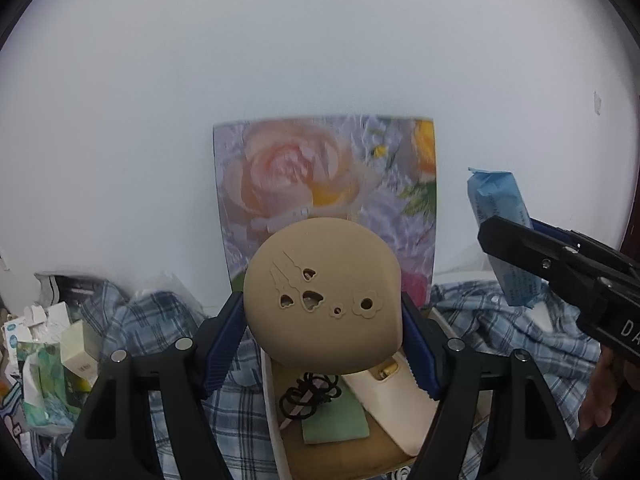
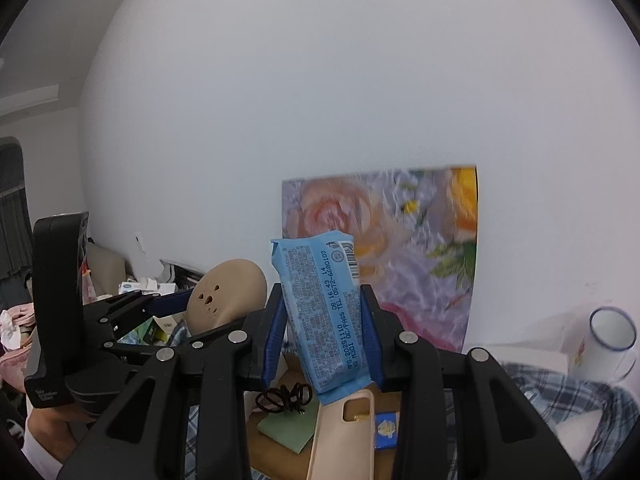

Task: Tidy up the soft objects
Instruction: 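Lift and carry the coaster and wipe pack with both tools over the box, then open both tools to release the coaster and wipe pack into the box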

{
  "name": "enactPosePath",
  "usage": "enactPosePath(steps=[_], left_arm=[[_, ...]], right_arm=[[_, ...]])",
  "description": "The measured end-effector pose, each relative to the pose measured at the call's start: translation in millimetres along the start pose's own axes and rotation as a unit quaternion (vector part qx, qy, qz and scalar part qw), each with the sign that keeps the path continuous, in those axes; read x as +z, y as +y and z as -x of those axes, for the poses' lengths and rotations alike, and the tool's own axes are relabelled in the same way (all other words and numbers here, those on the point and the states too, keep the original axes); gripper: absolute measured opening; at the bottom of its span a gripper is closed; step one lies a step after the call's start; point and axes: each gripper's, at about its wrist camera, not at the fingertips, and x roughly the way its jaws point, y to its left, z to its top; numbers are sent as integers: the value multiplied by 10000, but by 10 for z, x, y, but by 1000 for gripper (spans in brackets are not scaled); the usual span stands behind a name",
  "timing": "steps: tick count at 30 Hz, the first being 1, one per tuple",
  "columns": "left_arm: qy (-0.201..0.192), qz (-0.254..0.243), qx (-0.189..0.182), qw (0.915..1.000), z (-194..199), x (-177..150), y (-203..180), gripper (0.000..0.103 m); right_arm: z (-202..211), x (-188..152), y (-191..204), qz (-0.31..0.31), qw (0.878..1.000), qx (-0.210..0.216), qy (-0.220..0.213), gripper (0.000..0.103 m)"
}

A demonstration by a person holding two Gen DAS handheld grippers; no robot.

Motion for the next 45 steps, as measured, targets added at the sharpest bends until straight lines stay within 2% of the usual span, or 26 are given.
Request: enactPosePath(steps=[9,12,16,25,31,36,42,43,44,45], left_arm=[[376,-16,51,9993,-356,-233,-42,75],[431,-37,18,9991,-415,-304,-58,75],[618,-117,75,9980,-545,-399,-78,75],[1144,-155,109,9933,-874,-707,-30,75],[1439,-95,-22,9895,-1010,-833,-5,75],[1598,-143,17,9870,-1082,-900,-10,76],[1681,-176,58,9856,-1102,-918,-32,85],[1673,-156,48,9858,-1095,-912,-33,95],[1633,-163,59,9864,-1080,-901,-38,103],[1574,-180,53,9874,-1065,-884,-43,103]], right_arm=[[-380,-329,-157,-202,9983,-76,534,34],[-485,-433,-181,-348,9971,58,678,34],[-607,-558,-202,-403,9953,35,882,34],[-878,-861,-329,-680,9858,-30,1535,34],[-976,-980,-338,-850,9808,116,1749,34],[-1057,-1082,-338,-821,9776,40,1938,34],[-1066,-1098,-351,-838,9773,-45,1944,36],[-1059,-1092,-362,-900,9769,-38,1939,38],[-1048,-1079,-366,-936,9768,-38,1925,46],[-1033,-1058,-361,-918,9776,-71,1892,62]])
